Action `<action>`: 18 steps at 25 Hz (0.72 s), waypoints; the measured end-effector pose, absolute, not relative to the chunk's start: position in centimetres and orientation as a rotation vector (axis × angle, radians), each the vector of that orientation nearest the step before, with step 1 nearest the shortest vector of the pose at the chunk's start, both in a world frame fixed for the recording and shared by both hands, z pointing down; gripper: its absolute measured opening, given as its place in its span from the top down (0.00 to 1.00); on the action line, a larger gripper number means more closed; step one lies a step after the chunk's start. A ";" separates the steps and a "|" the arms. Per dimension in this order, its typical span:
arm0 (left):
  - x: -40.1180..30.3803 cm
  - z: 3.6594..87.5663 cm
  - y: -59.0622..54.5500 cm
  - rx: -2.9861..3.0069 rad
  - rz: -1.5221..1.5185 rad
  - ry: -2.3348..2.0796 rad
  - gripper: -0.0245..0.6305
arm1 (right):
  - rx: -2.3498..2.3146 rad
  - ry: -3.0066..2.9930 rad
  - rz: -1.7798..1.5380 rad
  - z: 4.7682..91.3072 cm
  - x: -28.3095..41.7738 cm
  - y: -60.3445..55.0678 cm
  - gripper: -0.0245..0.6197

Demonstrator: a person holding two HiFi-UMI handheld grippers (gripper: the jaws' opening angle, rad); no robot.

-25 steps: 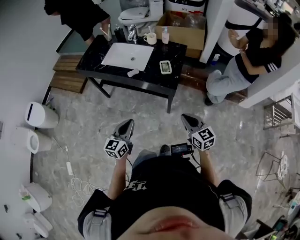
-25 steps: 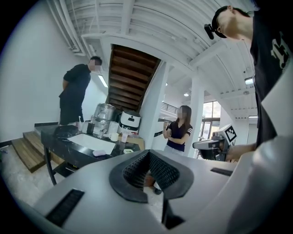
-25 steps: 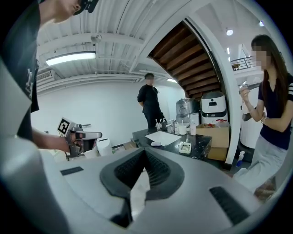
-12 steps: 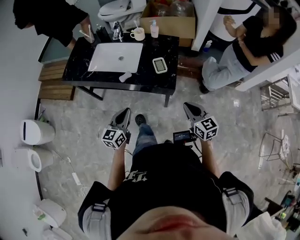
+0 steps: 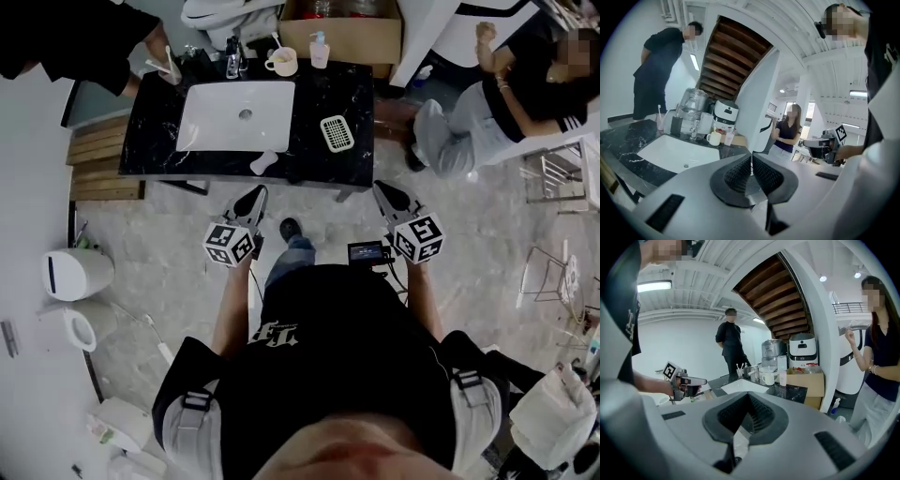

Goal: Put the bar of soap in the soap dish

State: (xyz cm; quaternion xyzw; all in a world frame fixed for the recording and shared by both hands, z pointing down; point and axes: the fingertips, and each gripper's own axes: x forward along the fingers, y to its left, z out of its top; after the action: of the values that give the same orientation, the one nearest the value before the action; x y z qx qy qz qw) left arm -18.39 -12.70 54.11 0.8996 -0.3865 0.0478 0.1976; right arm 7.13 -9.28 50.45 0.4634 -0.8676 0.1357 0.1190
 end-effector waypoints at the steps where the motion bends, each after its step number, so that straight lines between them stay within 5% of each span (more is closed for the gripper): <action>1: -18.6 54.3 -13.5 2.514 0.147 -1.069 0.95 | 1.359 -2.528 0.405 50.6 6.9 -9.9 0.95; 9: -21.3 56.9 -18.8 2.468 0.263 -1.043 0.95 | 1.421 -2.490 0.426 51.2 5.0 -14.6 0.95; 18: -22.4 61.2 -21.4 2.440 0.397 -0.970 0.79 | 1.488 -2.458 0.483 53.5 3.6 -16.2 0.95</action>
State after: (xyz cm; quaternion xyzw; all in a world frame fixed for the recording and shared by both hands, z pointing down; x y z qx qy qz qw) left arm -22.44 -21.37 61.17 0.8918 -0.3546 0.1450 0.2406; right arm 3.61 -16.21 53.52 0.5072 -0.8382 0.1648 0.1137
